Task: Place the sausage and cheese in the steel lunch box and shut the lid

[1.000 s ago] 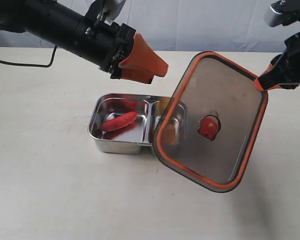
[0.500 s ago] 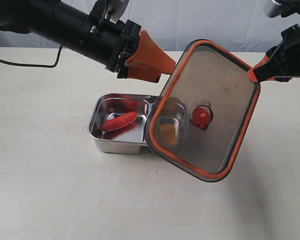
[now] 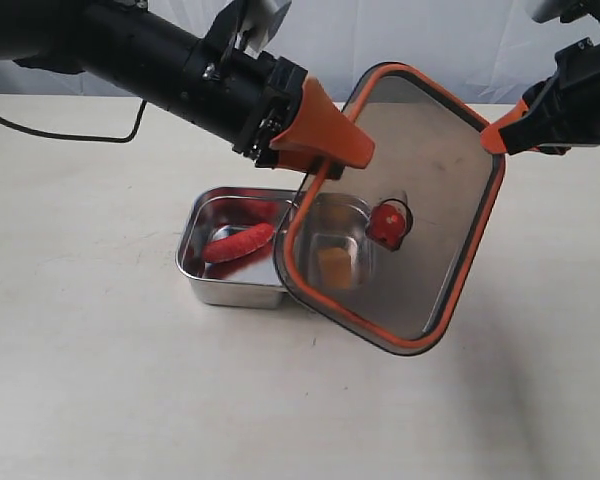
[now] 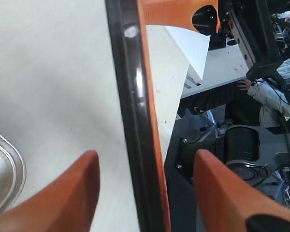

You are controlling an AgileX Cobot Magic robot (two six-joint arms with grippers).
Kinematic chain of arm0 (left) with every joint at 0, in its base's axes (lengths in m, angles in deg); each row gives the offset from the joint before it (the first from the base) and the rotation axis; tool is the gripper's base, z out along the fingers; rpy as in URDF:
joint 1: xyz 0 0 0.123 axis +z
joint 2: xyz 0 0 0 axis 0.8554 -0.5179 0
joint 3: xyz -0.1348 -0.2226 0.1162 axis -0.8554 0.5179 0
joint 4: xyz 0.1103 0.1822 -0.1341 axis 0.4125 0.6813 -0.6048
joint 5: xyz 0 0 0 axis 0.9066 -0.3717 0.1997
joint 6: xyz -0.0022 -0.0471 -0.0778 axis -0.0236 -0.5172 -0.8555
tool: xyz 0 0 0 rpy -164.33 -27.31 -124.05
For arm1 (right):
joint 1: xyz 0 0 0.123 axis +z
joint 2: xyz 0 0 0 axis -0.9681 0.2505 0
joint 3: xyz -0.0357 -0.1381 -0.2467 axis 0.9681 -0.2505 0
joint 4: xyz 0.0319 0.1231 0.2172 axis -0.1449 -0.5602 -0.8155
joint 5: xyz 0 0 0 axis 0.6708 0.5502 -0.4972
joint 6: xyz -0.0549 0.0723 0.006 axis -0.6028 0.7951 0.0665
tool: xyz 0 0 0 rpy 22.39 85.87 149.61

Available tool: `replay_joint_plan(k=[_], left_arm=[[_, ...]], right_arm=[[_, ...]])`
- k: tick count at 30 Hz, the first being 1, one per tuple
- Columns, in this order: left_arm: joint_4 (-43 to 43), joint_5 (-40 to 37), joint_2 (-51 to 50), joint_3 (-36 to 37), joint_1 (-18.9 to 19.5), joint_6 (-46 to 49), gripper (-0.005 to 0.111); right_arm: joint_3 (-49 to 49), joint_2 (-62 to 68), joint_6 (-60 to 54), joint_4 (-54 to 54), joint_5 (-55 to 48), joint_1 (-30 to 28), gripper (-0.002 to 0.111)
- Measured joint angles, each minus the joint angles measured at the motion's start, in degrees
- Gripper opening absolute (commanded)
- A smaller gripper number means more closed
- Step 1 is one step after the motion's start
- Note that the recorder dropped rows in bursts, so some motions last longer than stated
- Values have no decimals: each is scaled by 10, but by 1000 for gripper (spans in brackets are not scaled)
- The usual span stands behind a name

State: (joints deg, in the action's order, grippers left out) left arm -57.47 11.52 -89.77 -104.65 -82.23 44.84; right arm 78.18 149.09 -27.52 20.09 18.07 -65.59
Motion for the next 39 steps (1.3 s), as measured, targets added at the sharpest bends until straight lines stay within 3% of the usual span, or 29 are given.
replay_joint_plan(k=[3, 5, 15, 17, 21, 23, 33, 39], left_arm=[[2, 0, 0, 0, 0, 1, 12], [2, 0, 0, 0, 0, 9, 0], [15, 9, -1, 0, 0, 34, 0], [17, 9, -1, 0, 2, 42, 0], [37, 10, -1, 0, 8, 52, 0], [55, 13, -1, 0, 9, 56, 0], [105, 80, -1, -6, 11, 87, 0], [194, 157, 37, -72, 11, 90, 0]], right_arm=[[0, 0, -6, -6, -4, 0, -1], [0, 0, -7, -8, -4, 0, -1], [0, -1, -11, -15, -8, 0, 3], [0, -1, -13, -16, -8, 0, 13], [0, -1, -7, -22, -8, 0, 49], [0, -1, -5, -24, -7, 0, 58], [4, -28, 11, 6, 52, 0, 59], [21, -76, 81, 80, 98, -23, 58]])
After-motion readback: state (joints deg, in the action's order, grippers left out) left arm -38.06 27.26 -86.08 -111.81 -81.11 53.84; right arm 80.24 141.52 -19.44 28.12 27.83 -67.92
